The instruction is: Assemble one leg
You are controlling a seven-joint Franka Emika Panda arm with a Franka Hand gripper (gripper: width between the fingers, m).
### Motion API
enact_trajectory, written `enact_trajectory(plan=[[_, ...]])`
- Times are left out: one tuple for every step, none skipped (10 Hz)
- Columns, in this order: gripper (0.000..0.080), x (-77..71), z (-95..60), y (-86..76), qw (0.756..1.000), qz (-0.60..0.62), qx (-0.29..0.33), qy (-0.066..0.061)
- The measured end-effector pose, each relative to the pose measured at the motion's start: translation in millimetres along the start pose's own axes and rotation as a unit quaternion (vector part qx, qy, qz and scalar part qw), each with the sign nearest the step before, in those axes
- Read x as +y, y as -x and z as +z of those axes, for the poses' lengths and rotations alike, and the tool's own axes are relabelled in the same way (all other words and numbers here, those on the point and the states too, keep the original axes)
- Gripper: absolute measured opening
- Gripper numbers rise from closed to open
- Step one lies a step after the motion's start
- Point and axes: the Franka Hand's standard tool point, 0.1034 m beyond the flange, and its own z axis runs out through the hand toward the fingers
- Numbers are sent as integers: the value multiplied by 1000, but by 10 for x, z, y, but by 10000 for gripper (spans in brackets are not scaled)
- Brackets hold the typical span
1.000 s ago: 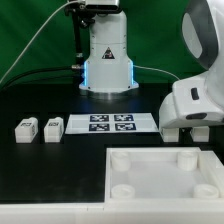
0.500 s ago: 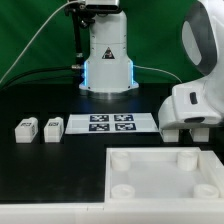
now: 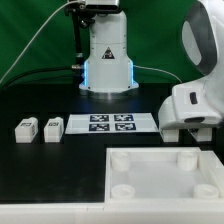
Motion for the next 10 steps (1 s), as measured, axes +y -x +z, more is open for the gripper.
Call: enact_trajectory(plan=[[290, 0, 0, 0, 1000, 0, 0, 0], [290, 0, 0, 0, 1000, 0, 0, 0], [290, 0, 0, 0, 1000, 0, 0, 0], [290, 0, 0, 0, 1000, 0, 0, 0], [290, 0, 0, 0, 1000, 0, 0, 0], [291, 0, 0, 0, 1000, 0, 0, 0], [291, -2, -6, -4, 1000, 0, 3, 0], [291, -5, -53, -16, 1000, 0, 20, -2], [291, 35, -231, 23, 999, -19, 33, -2], [291, 87, -544, 63, 997, -30, 68, -5]])
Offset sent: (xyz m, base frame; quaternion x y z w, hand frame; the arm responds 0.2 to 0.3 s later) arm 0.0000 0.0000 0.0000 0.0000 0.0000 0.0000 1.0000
